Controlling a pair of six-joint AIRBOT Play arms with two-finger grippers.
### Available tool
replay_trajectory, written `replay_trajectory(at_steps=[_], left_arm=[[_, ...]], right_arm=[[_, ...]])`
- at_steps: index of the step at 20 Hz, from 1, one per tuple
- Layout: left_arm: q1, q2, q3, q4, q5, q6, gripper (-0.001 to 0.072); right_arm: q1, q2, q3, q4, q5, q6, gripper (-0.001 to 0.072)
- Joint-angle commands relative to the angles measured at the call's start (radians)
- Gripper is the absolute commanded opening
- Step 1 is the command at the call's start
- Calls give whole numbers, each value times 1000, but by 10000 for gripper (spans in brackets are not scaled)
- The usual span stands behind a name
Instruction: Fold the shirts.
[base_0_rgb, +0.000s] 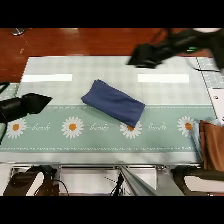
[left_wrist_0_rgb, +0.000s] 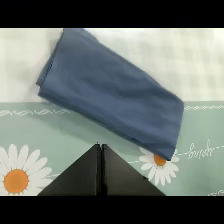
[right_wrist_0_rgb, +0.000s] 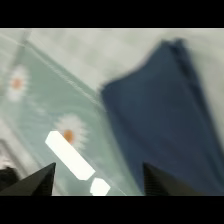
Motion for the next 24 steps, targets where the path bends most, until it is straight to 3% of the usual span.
replay_trajectory(at_steps=[1,4,5,6,7,9,12,14,18,24], left_arm=[[1,-5,-63,-1,8,0,21],[1,-5,-113,-1,9,0,21],[1,-5,-129,-2,9,0,22],[1,-5,-143,-4,10,0,21],[0,-5,-157,-13,17,0,21],[0,-6,-168,-36,32,0,22],[1,-6,-167,-81,78,0,21],[0,-6,-167,-103,93,0,21],[0,-5,-167,-106,96,0,21],[0,-5,-167,-106,96,0,22]], right_arm=[[-128,369,-334,-385,-138,110,626],[-146,697,-901,-586,-406,458,618],[-146,772,-1080,-537,-505,546,618],[-146,811,-1211,-420,-591,564,618],[-146,815,-1312,-255,-661,537,618],[-146,742,-1392,34,-718,352,618],[-146,520,-1336,304,-632,42,618],[-146,368,-1261,385,-533,-86,618],[-136,143,-1108,385,-475,-114,618],[-17,-7,-941,381,-475,-113,593]])
